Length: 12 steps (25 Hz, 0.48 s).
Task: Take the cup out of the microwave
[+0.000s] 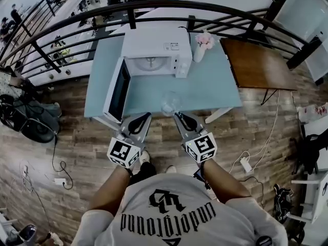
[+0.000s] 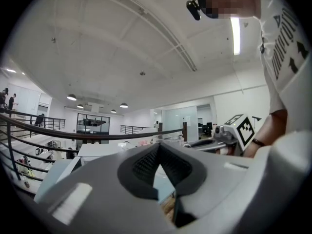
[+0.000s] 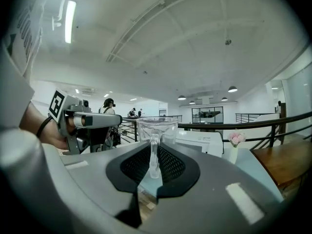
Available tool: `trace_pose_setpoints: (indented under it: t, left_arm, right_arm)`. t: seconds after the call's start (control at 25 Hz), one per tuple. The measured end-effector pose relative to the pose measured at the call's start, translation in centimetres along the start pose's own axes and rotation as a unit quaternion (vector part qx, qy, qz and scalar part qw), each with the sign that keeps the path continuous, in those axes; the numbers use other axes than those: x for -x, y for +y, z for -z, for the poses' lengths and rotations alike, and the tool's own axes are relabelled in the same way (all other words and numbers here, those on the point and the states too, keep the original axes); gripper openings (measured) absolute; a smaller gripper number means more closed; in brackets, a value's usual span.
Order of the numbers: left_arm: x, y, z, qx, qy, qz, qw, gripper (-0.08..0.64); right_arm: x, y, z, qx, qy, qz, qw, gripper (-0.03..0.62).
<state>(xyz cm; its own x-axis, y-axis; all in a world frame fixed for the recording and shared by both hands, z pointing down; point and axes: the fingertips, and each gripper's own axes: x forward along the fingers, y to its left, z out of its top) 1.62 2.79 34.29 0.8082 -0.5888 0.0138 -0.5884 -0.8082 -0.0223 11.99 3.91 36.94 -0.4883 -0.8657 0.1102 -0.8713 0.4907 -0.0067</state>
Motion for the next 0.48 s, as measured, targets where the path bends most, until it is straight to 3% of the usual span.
trace_pose_setpoints:
  t: [0.48]
  left_arm:
    - [3.8, -4.4, -0.6, -0.014, 0.001, 0.008, 0.9999, 0.049]
  right_arm:
    - [5.1, 2.5, 0.0, -0.001, -0.008, 0.005, 1.000, 0.034]
